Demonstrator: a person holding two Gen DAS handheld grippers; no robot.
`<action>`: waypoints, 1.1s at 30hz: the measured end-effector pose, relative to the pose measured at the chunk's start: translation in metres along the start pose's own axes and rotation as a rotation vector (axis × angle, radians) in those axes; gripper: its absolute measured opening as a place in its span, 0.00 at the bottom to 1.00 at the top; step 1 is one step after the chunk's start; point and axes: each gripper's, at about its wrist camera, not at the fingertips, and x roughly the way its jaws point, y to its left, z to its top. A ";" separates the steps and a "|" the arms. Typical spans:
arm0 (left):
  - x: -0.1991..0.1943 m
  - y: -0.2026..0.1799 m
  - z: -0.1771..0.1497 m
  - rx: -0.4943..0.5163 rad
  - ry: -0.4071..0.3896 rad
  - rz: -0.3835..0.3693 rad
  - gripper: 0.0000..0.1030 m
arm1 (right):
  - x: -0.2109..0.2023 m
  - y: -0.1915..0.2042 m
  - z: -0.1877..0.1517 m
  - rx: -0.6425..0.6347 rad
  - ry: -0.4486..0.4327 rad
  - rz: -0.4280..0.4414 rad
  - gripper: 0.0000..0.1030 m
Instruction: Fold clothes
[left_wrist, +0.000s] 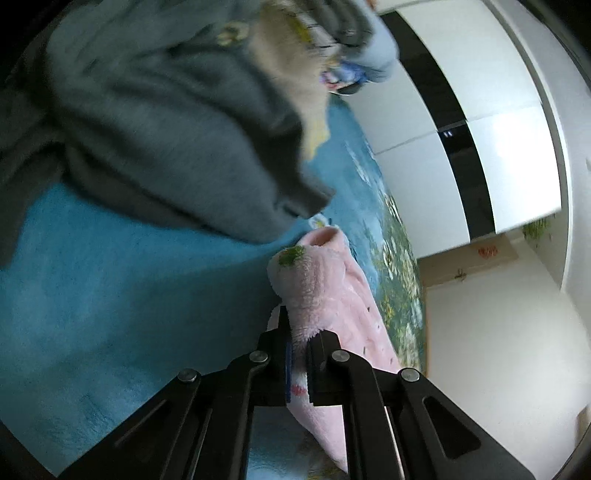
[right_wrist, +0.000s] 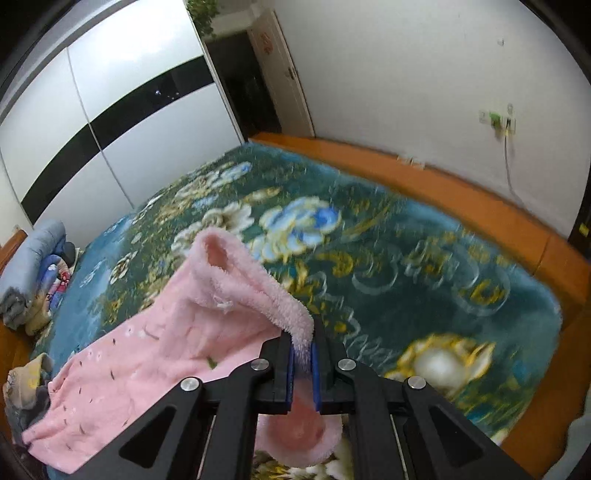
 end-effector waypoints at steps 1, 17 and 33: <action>0.002 -0.001 -0.001 0.021 0.004 0.021 0.05 | -0.002 -0.002 0.004 -0.005 -0.001 -0.015 0.07; 0.035 0.043 -0.019 -0.013 0.128 0.174 0.06 | 0.087 -0.042 -0.055 0.056 0.265 -0.143 0.12; 0.010 -0.046 -0.021 0.406 -0.014 0.284 0.42 | 0.082 0.120 -0.043 -0.277 0.144 0.038 0.55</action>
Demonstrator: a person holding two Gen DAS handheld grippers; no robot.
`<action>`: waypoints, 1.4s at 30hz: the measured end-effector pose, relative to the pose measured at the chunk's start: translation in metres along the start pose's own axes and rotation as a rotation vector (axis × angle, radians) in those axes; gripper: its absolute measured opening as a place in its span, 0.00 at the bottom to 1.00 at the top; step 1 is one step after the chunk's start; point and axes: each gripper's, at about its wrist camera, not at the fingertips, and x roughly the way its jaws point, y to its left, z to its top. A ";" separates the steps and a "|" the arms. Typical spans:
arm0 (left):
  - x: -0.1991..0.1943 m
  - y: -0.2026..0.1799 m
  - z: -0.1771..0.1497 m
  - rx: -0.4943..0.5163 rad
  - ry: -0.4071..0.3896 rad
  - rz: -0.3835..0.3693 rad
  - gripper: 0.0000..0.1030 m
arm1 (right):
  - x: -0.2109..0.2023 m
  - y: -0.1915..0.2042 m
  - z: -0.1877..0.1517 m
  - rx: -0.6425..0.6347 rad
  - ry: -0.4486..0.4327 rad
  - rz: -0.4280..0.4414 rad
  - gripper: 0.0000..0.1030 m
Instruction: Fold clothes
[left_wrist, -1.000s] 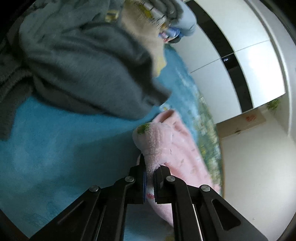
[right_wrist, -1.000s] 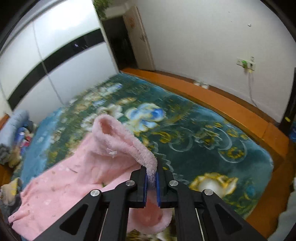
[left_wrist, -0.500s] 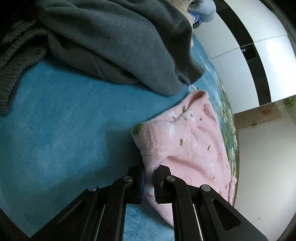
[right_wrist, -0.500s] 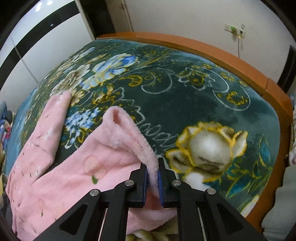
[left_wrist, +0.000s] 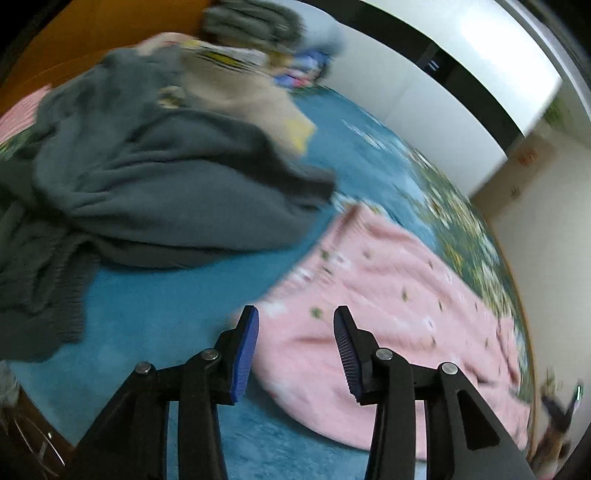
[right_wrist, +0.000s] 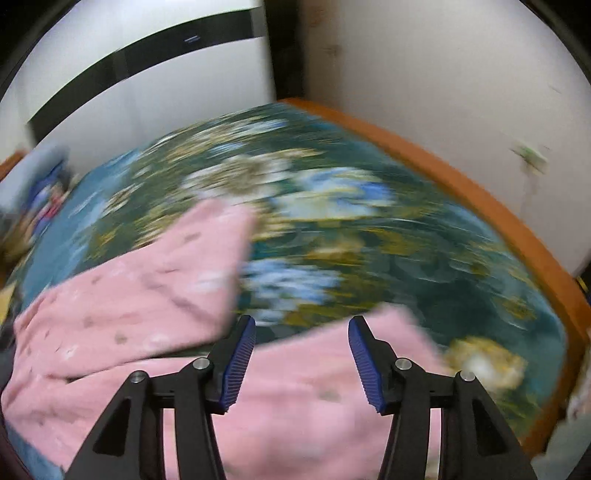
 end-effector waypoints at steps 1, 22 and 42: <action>0.005 -0.006 -0.002 0.023 0.012 -0.010 0.42 | 0.013 0.022 0.000 -0.023 0.019 0.037 0.55; 0.043 0.025 0.014 0.069 0.027 0.059 0.42 | 0.168 0.193 0.041 -0.360 0.114 -0.152 0.09; 0.042 0.001 0.009 0.057 0.048 0.061 0.42 | 0.096 -0.111 0.030 0.500 -0.012 -0.209 0.07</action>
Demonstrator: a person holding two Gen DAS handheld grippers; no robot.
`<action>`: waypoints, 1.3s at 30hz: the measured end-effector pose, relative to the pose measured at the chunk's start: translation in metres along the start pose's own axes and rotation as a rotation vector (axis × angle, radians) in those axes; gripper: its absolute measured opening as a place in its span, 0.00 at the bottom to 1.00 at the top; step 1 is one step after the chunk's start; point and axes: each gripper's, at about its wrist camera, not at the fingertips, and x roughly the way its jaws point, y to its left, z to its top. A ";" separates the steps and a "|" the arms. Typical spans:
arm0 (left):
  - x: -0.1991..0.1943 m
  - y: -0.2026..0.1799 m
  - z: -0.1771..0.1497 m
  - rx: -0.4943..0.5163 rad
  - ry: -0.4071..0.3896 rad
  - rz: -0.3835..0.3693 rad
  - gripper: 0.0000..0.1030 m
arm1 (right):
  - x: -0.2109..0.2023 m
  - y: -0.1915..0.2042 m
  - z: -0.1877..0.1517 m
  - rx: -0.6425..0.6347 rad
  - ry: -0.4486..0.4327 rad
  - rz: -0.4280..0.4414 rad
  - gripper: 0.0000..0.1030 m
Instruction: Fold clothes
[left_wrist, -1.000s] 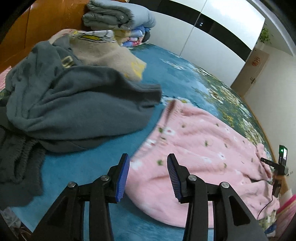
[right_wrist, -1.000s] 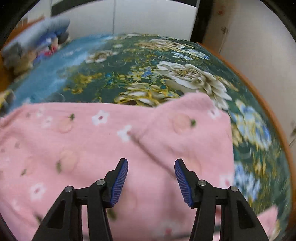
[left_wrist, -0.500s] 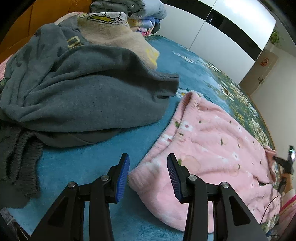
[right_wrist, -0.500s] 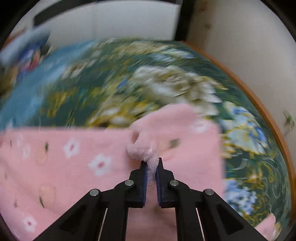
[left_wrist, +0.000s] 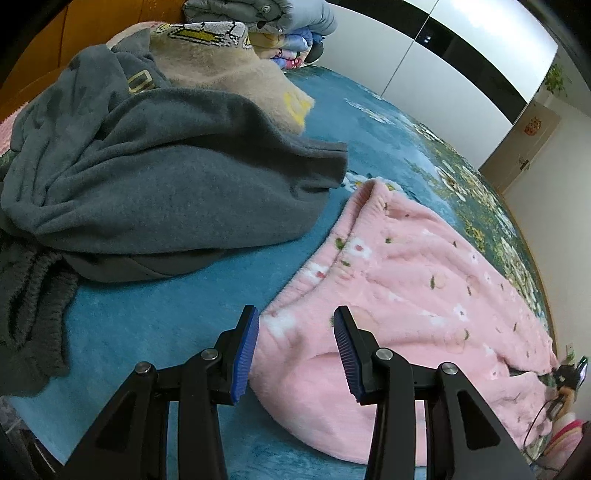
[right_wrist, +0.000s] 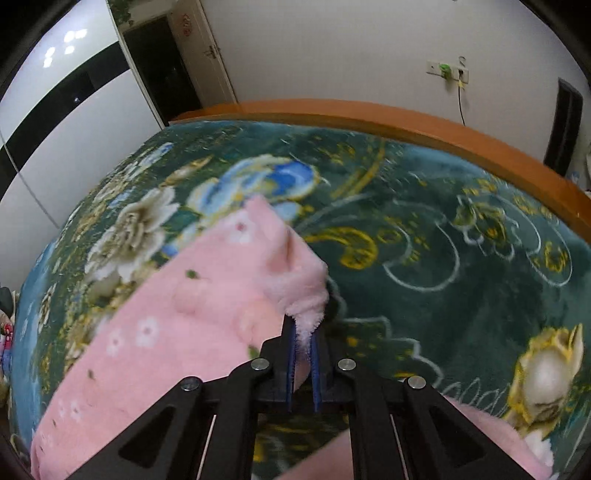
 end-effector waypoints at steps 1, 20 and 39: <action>-0.002 0.000 0.000 -0.009 0.002 -0.006 0.42 | 0.001 -0.003 0.000 0.008 0.004 0.015 0.11; 0.004 0.039 -0.032 -0.249 0.106 -0.119 0.42 | -0.127 -0.020 -0.083 -0.083 0.113 0.419 0.61; 0.030 0.044 -0.047 -0.317 0.149 -0.192 0.42 | -0.092 -0.156 -0.133 0.367 0.166 0.411 0.29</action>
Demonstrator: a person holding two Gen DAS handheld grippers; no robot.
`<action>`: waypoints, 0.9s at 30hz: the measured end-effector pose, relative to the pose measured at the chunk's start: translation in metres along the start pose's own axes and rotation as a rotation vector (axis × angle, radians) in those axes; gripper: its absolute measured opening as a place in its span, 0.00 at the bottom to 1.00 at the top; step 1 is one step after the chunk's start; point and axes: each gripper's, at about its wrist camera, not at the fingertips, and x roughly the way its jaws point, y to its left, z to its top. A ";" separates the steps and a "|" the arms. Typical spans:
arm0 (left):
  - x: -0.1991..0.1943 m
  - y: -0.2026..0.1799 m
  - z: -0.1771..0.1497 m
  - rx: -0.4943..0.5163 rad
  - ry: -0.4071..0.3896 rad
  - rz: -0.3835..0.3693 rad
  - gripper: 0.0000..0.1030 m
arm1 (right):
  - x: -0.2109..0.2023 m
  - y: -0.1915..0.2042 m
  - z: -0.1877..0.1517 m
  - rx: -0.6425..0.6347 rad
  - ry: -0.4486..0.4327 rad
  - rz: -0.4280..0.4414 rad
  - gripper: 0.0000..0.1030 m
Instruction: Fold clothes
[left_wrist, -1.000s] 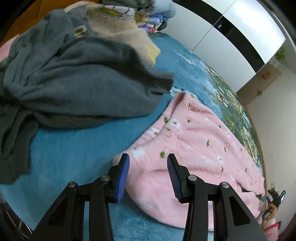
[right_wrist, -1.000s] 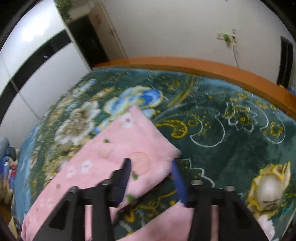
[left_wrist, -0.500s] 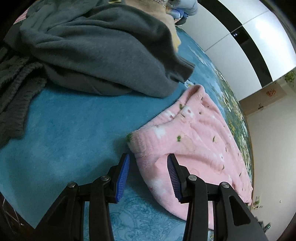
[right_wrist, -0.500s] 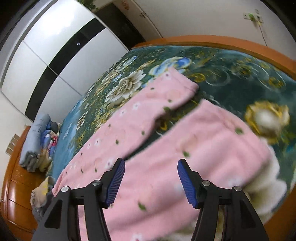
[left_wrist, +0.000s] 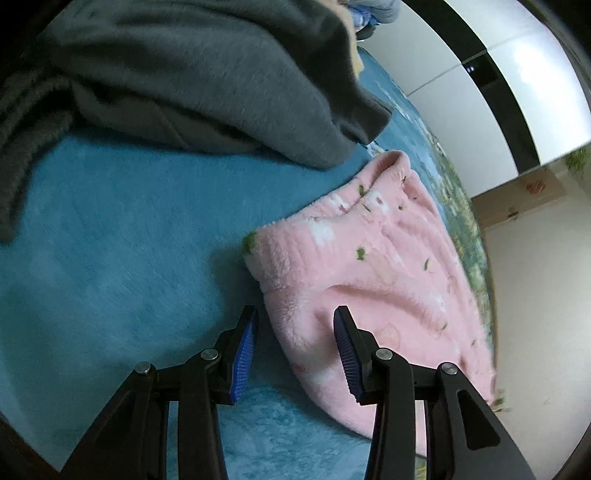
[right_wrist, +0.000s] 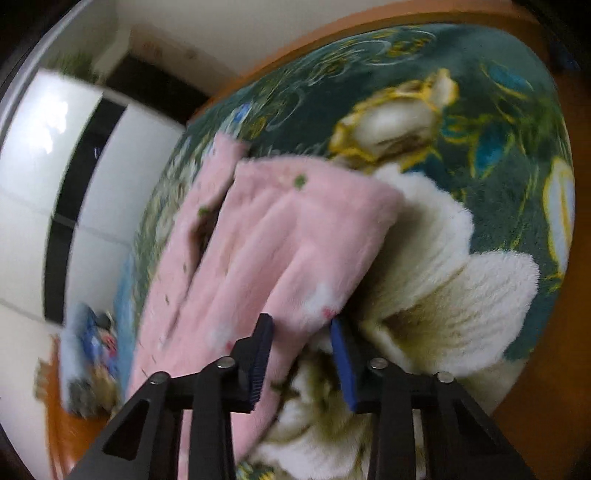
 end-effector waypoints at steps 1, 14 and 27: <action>0.003 0.002 0.000 -0.014 0.005 -0.022 0.42 | 0.000 -0.005 0.002 0.023 -0.017 0.016 0.27; 0.006 0.005 0.001 -0.106 -0.028 -0.085 0.06 | -0.011 -0.013 0.012 0.099 -0.113 0.169 0.06; -0.072 -0.024 0.015 -0.036 -0.142 -0.232 0.04 | -0.104 0.061 0.038 -0.049 -0.303 0.347 0.05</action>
